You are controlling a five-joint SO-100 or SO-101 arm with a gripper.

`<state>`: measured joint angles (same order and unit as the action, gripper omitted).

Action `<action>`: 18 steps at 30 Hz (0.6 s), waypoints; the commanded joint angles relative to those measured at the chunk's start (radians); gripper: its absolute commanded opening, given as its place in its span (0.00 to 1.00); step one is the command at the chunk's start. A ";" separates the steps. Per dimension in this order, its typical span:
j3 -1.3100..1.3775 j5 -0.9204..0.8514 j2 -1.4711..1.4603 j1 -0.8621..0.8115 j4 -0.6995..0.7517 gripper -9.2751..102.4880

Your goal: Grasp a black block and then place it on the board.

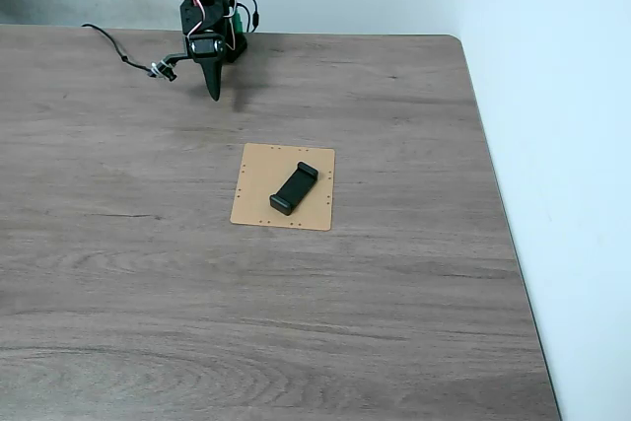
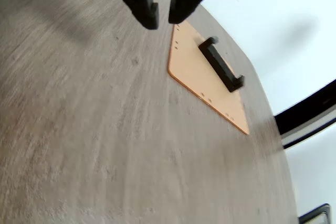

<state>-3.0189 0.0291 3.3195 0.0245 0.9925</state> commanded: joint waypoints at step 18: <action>-0.064 0.018 0.060 -0.003 -0.008 0.08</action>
<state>-3.0787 0.0291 3.3610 0.0138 0.9925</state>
